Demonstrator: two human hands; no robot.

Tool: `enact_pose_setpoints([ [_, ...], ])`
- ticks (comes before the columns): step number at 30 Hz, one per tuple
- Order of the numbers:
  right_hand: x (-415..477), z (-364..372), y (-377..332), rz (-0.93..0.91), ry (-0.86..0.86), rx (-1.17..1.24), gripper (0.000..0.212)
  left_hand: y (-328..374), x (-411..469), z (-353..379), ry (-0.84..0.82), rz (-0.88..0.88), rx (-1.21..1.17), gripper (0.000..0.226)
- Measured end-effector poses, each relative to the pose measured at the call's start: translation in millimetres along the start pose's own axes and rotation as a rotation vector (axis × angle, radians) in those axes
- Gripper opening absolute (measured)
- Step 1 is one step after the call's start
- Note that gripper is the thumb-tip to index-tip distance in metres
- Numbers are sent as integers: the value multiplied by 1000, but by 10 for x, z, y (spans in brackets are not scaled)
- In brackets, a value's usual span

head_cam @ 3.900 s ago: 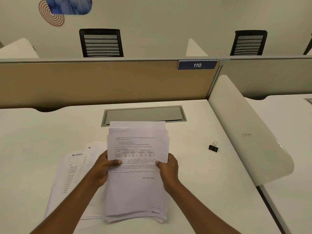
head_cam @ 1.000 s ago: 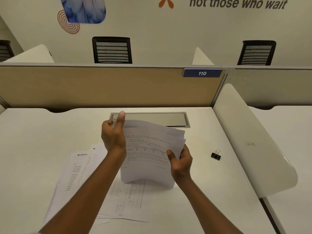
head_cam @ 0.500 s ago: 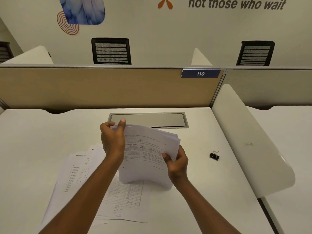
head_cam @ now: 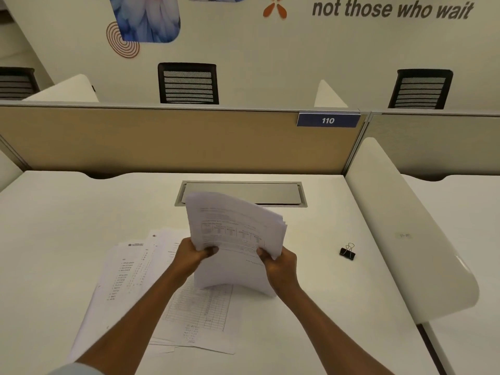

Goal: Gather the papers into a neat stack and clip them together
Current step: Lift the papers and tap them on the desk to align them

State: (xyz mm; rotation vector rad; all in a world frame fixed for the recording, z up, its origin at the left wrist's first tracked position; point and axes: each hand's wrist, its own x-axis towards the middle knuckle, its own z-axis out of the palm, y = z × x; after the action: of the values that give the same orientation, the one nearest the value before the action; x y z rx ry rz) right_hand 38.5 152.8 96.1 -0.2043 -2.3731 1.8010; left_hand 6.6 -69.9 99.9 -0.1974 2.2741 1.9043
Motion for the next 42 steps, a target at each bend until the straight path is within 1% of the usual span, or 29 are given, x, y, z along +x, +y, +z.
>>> enact_pose_setpoints([
  [2,19,-24,-100,-8,9,-7,10,83,0,25,21,24,21,53],
  [4,32,-53,-239,-4,22,38,4,178,-17,45,35,58,47,40],
  [5,39,-66,-295,-3,28,62,7,216,-25,50,40,76,52,36],
  [9,23,-87,-472,-26,-27,85,11,301,-122,40,69,124,33,31],
  [11,8,-71,-504,-40,-76,26,17,274,-171,-7,67,122,24,30],
  [13,2,-40,-504,-39,-126,-55,22,210,-189,-84,35,89,11,31],
  [16,18,71,-412,16,-184,-162,26,76,-151,-224,-66,-12,-9,43],
  [19,-7,250,-238,133,-207,-191,26,-125,-80,-336,-156,-139,42,47],
  [22,-71,433,-53,229,-213,-180,26,-354,-8,-429,-216,-210,81,50],
  [24,-98,542,60,294,-198,-174,25,-475,36,-468,-211,-239,67,47],
  [26,-113,632,165,348,-183,-186,25,-561,66,-477,-169,-252,86,39],
  [28,-117,730,237,374,-171,-211,26,-666,124,-474,-128,-246,150,35],
  [32,-124,906,353,451,-95,-303,20,-754,202,-449,-45,-206,374,38],
  [34,-131,1012,375,466,-54,-425,16,-760,210,-451,0,-168,547,32],
  [36,-153,1116,353,469,-31,-563,18,-778,206,-437,29,-124,733,30],
  [39,-168,1211,264,545,-5,-665,21,-812,185,-391,88,-133,1000,39],
  [40,-156,1224,244,567,1,-663,21,-818,177,-380,100,-163,1039,41],
  [42,-130,1240,232,589,8,-646,21,-856,186,-379,103,-212,1010,42],
])
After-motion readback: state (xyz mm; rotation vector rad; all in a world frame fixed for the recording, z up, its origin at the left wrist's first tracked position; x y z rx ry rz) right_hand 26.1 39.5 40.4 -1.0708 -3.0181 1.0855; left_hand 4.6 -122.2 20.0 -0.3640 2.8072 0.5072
